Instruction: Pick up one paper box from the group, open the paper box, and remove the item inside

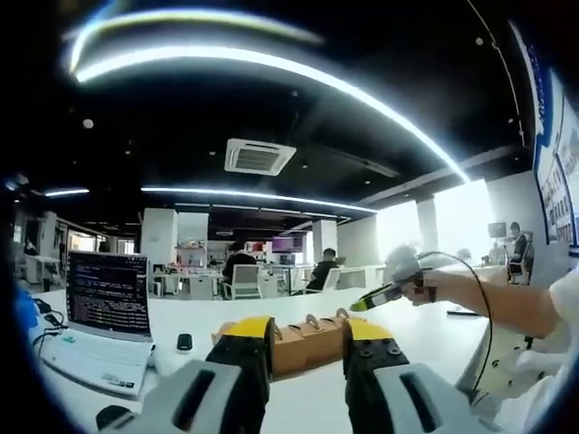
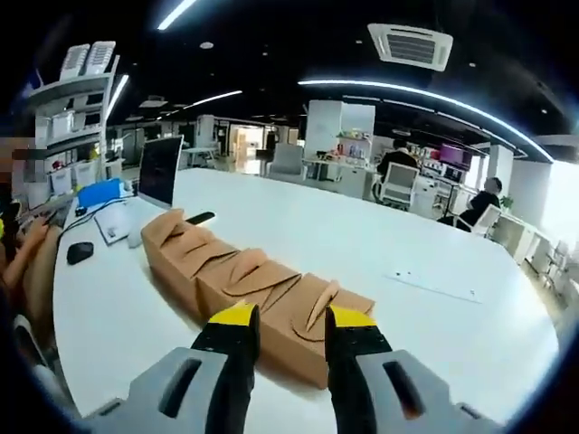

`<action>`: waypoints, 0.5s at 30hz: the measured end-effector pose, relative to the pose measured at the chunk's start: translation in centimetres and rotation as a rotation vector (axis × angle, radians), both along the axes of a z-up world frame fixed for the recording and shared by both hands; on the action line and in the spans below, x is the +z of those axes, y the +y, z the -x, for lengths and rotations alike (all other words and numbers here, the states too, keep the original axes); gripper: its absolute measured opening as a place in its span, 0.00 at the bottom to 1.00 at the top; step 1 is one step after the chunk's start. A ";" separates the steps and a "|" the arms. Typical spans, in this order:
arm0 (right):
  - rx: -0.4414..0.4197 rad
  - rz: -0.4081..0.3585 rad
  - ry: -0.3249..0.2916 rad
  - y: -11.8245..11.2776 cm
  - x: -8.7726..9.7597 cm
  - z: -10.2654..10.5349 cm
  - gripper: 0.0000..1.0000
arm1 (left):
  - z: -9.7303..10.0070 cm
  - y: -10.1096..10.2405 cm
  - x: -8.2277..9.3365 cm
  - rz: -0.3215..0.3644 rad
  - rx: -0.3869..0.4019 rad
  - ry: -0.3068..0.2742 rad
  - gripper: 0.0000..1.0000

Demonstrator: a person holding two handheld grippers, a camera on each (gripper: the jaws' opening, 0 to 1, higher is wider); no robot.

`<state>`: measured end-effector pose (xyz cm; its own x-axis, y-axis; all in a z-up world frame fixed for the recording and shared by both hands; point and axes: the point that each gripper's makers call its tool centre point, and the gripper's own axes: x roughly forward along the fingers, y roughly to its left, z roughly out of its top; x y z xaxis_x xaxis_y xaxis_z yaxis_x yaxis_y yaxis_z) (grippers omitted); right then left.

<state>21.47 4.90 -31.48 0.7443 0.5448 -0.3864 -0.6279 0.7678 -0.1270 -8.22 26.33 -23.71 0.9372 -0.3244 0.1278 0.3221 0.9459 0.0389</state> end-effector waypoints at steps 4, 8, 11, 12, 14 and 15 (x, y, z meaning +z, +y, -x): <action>-0.019 0.022 0.001 0.4 -0.5 -0.5 0.28 | 0.3 -0.4 0.3 -0.006 -0.009 -0.012 0.32; -0.064 0.024 0.030 0.0 -1.5 -1.6 0.27 | 0.3 -0.6 0.3 -0.021 -0.010 -0.013 0.32; -0.089 0.024 0.057 -0.4 -2.3 -2.6 0.27 | 0.4 -0.8 0.3 -0.021 -0.020 -0.014 0.32; -0.092 0.025 0.059 -0.5 -2.4 -2.8 0.27 | 0.4 -0.8 0.3 -0.019 -0.020 -0.014 0.32; -0.100 0.030 0.063 -0.6 -2.8 -3.2 0.27 | 0.3 -0.7 0.1 -0.019 -0.019 -0.011 0.32; -0.105 0.033 0.064 -0.7 -3.0 -3.1 0.26 | 0.2 -0.7 0.1 -0.019 -0.020 -0.010 0.32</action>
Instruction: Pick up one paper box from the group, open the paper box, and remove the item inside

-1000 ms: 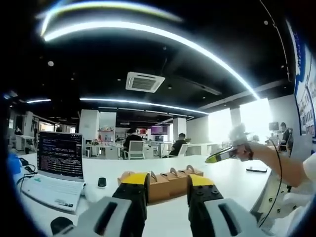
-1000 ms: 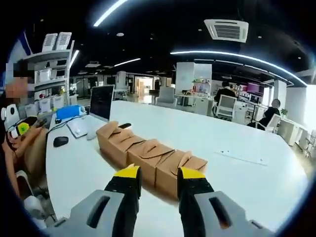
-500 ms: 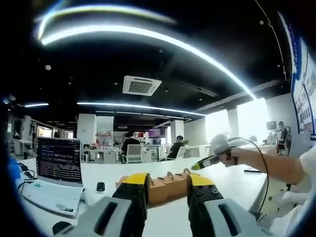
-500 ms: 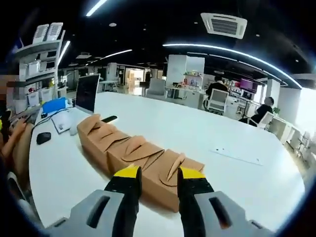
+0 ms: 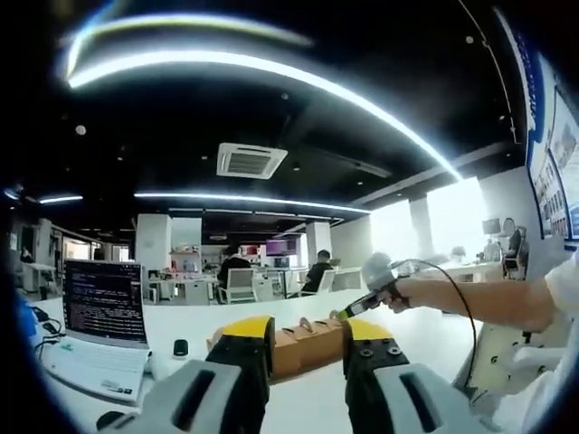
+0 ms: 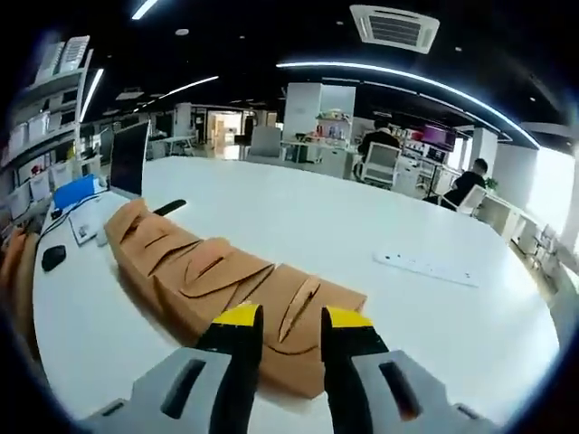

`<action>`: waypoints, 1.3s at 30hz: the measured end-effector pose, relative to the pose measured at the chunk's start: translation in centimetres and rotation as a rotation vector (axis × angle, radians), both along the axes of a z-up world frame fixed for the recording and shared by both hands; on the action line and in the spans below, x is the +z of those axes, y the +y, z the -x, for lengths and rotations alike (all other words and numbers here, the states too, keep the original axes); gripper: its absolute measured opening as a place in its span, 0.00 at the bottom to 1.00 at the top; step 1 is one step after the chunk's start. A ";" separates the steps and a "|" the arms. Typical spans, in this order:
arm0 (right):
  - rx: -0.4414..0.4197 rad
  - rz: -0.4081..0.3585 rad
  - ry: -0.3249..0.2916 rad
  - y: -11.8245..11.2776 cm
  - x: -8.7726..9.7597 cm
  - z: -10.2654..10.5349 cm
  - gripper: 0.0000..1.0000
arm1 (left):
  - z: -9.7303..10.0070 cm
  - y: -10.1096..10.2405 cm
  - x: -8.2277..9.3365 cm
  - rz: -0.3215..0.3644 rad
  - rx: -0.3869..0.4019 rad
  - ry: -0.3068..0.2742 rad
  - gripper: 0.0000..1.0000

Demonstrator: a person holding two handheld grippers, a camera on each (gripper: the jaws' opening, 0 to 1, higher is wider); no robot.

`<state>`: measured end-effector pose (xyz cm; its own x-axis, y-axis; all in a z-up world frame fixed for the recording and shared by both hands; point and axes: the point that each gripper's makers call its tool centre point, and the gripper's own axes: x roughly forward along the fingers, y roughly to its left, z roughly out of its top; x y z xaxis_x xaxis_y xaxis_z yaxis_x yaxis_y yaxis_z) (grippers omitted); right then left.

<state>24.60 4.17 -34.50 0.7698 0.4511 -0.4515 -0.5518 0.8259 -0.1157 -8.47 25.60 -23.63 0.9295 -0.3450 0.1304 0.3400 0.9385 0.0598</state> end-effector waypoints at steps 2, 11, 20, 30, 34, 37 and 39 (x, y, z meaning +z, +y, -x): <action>-0.008 0.004 0.005 -0.2 -0.3 -0.2 0.25 | -0.1 0.0 -0.1 0.000 0.000 0.001 0.32; -0.035 -0.027 0.026 -0.1 -0.5 -1.5 0.12 | -0.1 -0.2 -0.3 -0.006 -0.010 0.002 0.32; -0.066 -0.041 0.032 -0.9 -0.3 -0.9 0.03 | 0.0 -0.1 -0.2 -0.003 -0.008 -0.003 0.32; -0.050 -0.058 0.002 -2.5 0.7 -0.2 0.03 | -0.4 -0.2 -0.2 0.000 -0.007 -0.001 0.32; -0.017 -0.045 -0.014 -2.9 1.5 0.8 0.03 | -0.8 -0.6 -0.5 -0.002 -0.010 0.007 0.32; 0.012 -0.018 -0.023 -3.3 1.8 1.3 0.03 | -0.9 -0.9 -0.7 -0.012 -0.017 0.013 0.32; 0.026 -0.019 -0.028 -3.9 2.1 2.0 0.03 | -1.0 -1.0 -0.8 -0.011 -0.017 0.016 0.32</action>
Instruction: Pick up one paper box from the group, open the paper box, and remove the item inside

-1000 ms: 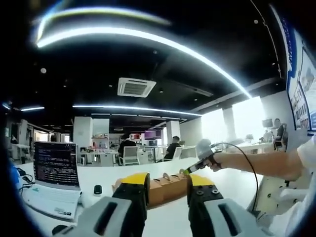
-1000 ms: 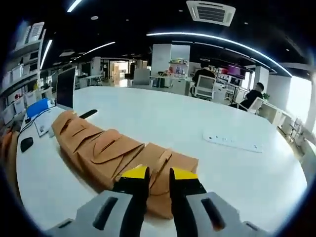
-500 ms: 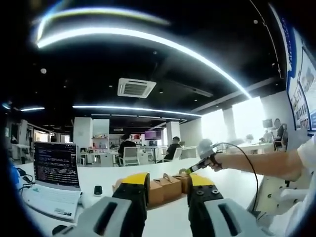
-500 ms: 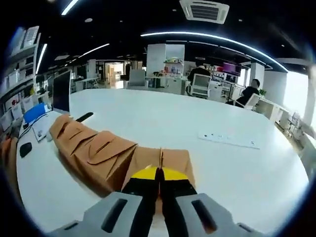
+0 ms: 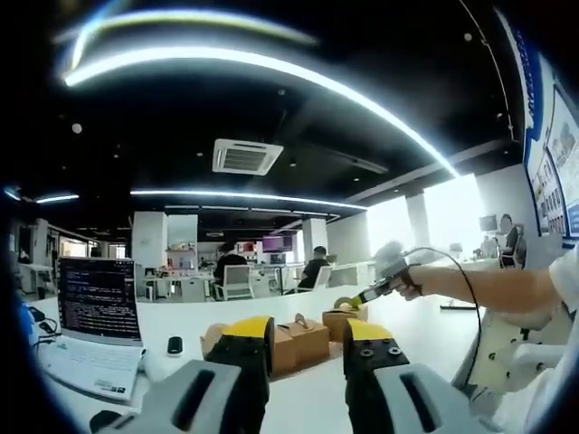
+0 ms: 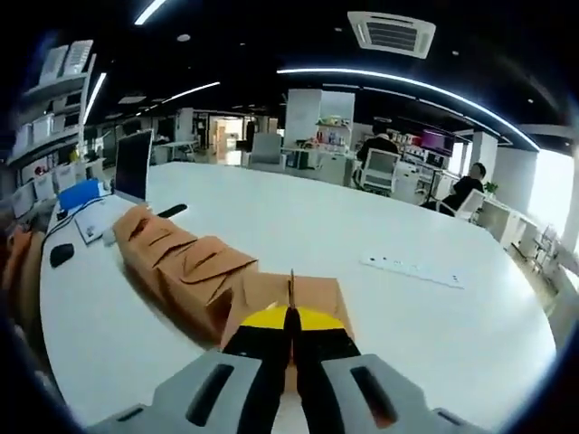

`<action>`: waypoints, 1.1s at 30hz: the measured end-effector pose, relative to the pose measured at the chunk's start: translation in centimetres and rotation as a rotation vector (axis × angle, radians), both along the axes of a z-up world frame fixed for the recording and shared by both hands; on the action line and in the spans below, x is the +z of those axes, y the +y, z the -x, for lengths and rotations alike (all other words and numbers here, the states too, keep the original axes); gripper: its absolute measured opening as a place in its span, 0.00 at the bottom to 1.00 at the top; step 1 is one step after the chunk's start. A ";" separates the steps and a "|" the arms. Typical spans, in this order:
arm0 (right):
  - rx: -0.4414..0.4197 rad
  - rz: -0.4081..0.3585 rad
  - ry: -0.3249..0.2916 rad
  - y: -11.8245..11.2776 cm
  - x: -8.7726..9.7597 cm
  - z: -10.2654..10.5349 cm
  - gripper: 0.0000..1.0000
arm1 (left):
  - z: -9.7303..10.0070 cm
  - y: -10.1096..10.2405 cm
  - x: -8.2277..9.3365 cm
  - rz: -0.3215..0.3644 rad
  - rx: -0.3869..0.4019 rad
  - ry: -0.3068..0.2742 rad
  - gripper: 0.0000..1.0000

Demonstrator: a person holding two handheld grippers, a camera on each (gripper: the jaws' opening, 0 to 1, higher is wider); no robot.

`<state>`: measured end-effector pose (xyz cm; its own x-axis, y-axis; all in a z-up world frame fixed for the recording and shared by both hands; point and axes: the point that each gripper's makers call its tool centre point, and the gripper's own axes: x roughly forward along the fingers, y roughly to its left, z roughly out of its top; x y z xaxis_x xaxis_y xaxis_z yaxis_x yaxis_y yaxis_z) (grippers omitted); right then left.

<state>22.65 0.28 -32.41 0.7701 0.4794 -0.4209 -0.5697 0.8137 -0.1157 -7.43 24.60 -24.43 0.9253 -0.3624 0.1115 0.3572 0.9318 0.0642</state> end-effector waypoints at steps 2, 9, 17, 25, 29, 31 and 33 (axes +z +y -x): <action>0.029 0.008 -0.002 -0.3 0.3 1.0 0.03 | -0.1 -0.2 -0.1 -0.001 -0.001 0.003 0.32; 0.159 -0.014 0.025 -0.7 1.1 4.2 0.03 | -0.2 -1.2 -0.3 -0.016 -0.024 0.008 0.32; 0.383 0.033 0.023 0.5 1.1 10.2 0.03 | 0.2 -2.5 -0.1 -0.025 -0.077 -0.002 0.33; 0.592 -0.022 0.016 2.6 1.3 13.1 0.03 | 0.2 -3.1 -0.4 -0.042 -0.096 0.004 0.33; 0.742 0.005 -0.016 3.7 1.1 15.3 0.03 | 0.1 -3.0 -0.4 -0.041 -0.095 0.006 0.33; 0.811 0.034 -0.059 4.3 1.0 16.1 0.03 | 0.1 -3.0 -0.5 -0.041 -0.096 0.008 0.33; 0.851 0.046 -0.079 4.7 0.9 16.7 0.03 | 0.1 -3.1 -0.5 -0.040 -0.097 0.011 0.33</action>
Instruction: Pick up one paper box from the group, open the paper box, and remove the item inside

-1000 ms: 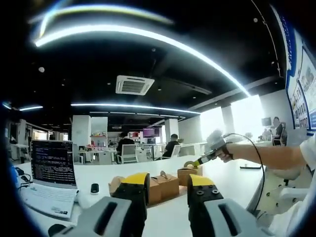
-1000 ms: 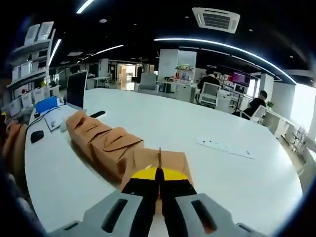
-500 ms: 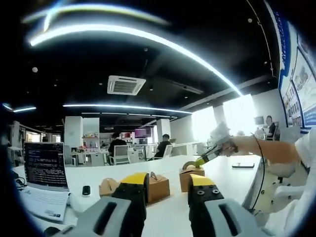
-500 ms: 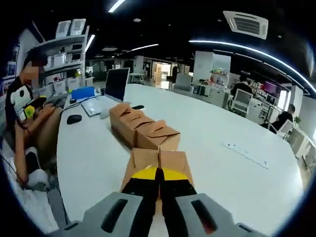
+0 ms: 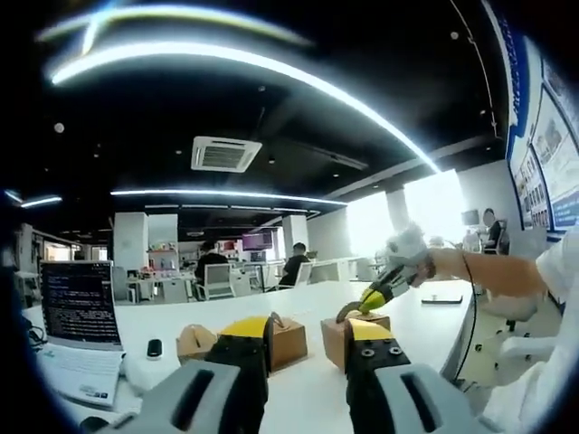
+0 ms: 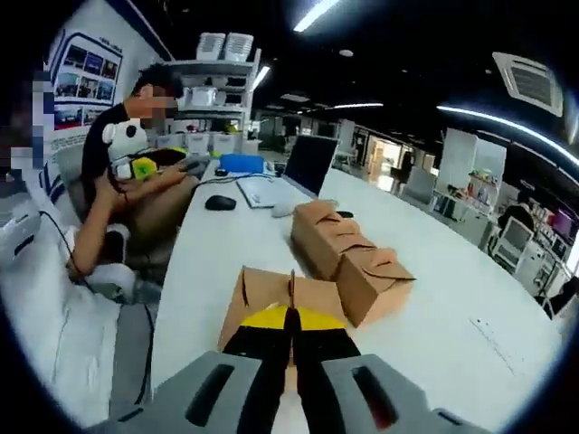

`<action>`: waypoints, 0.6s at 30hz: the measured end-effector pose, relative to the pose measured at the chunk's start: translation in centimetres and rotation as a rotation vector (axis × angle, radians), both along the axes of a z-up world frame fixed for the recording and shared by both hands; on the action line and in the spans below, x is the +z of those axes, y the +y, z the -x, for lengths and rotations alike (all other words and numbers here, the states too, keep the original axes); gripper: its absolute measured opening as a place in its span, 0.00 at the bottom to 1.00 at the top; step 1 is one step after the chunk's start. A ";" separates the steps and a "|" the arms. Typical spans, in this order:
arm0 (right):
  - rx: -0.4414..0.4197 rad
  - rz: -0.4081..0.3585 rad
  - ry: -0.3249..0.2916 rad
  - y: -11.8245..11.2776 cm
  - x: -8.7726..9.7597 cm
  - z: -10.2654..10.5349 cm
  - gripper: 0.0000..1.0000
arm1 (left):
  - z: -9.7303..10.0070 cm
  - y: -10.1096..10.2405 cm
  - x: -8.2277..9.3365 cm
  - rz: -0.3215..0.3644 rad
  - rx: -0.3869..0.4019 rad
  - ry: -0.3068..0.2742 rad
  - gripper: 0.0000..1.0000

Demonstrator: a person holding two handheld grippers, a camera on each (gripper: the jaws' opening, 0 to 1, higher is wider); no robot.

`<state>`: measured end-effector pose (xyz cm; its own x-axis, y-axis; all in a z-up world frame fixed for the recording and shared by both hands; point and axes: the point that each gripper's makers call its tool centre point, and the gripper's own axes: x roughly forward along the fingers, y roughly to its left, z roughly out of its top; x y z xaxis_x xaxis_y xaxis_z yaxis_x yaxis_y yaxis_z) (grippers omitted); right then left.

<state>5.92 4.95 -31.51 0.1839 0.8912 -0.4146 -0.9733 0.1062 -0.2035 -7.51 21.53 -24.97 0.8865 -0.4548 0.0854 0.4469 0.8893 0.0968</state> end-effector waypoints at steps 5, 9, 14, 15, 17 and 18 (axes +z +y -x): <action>0.078 0.028 0.006 1.0 -0.6 1.1 0.03 | 0.0 -0.1 -0.1 -0.003 -0.003 0.005 0.33; 0.120 0.049 0.000 1.5 -1.5 1.7 0.03 | 0.1 -0.2 -0.1 -0.006 -0.010 0.006 0.33; 0.149 0.065 0.019 1.6 -2.7 1.7 0.03 | 0.0 -0.2 -0.3 -0.005 -0.011 0.012 0.33; 0.157 0.070 0.017 1.6 -3.0 1.7 0.03 | -0.1 -0.3 -0.3 -0.006 -0.012 0.013 0.33; 0.171 0.074 0.009 1.6 -3.4 1.7 0.03 | -0.1 -0.3 -0.3 -0.008 -0.016 0.014 0.33; 0.175 0.071 0.005 1.6 -3.3 1.7 0.03 | -0.1 -0.4 -0.3 -0.009 -0.018 0.014 0.33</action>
